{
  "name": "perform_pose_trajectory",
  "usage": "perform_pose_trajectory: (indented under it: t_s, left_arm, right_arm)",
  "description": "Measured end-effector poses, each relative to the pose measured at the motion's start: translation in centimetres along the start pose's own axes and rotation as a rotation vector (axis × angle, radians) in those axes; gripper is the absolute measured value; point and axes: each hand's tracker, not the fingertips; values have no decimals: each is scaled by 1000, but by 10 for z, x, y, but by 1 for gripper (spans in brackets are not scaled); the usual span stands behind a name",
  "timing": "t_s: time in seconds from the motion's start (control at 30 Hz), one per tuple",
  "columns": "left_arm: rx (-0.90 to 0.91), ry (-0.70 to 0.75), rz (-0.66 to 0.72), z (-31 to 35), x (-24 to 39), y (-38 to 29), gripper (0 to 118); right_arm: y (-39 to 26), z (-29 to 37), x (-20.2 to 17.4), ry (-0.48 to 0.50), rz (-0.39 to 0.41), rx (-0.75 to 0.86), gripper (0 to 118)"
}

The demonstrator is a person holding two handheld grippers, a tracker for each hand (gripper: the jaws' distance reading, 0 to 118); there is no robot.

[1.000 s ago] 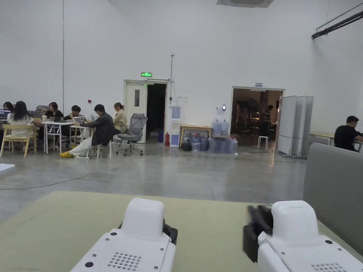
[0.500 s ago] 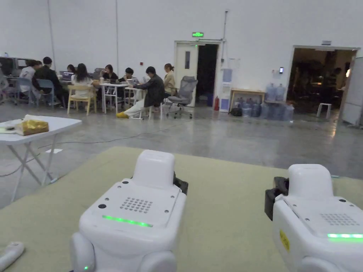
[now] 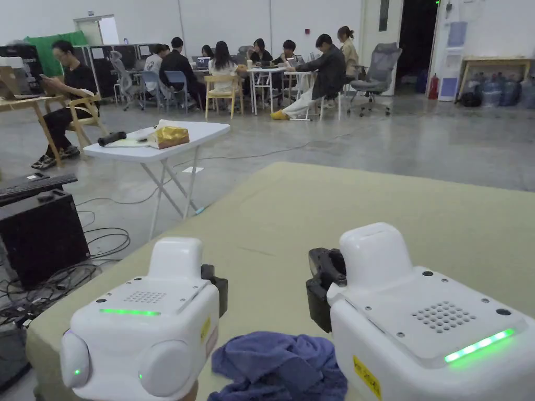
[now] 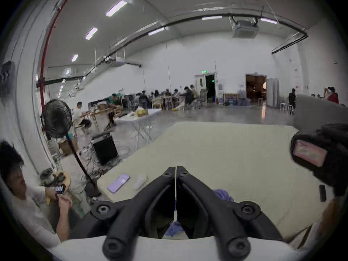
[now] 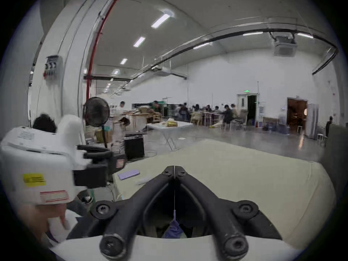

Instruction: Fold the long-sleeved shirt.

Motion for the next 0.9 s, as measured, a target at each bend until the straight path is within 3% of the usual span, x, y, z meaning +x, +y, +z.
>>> perform_pose_trajectory:
  t_s: [0.07, 0.1, 0.13, 0.17, 0.2, 0.4, 0.57, 0.6, 0.73, 0.8, 0.9]
  left_arm:
    - [-78, -66, 98, -37, 2, -22, 0]
    - [-116, -91, 118, -53, 3, -31, 6]
    - [-229, -121, 122, -75, 7, -43, 39]
    - [-318, -143, 102, -96, 12, -52, 92]
    - [-318, -177, 101, -102, 16, -63, 116]
    - [-496, -86, 16, -203, 14, -113, 115]
    - [-622, -47, -114, -229, 43, -138, 112]
    - [-630, -54, -114, -232, 47, -140, 98]
    - [-570, -43, -59, -227, 57, -106, 26]
    - [-492, -138, 51, -219, 58, -72, 16]
    - [-421, -288, 167, -182, 79, -3, 13]
  right_arm:
    - [-13, 4, 23, -38, -20, -49, 0]
    - [-19, 7, 33, -63, -32, -69, 0]
    - [-26, 8, 42, -93, -39, -91, 0]
    - [-34, 10, 53, -119, -44, -114, 0]
    - [-40, 12, 62, -134, -48, -133, 0]
    - [-76, 17, 95, -202, -92, -240, 0]
    - [-85, 18, 107, -208, -98, -282, 0]
    - [-85, 18, 109, -221, -85, -288, 0]
    - [-84, 21, 120, -255, -95, -282, 0]
    - [-81, 27, 127, -266, -133, -267, 0]
    - [-73, 42, 138, -264, -182, -241, 0]
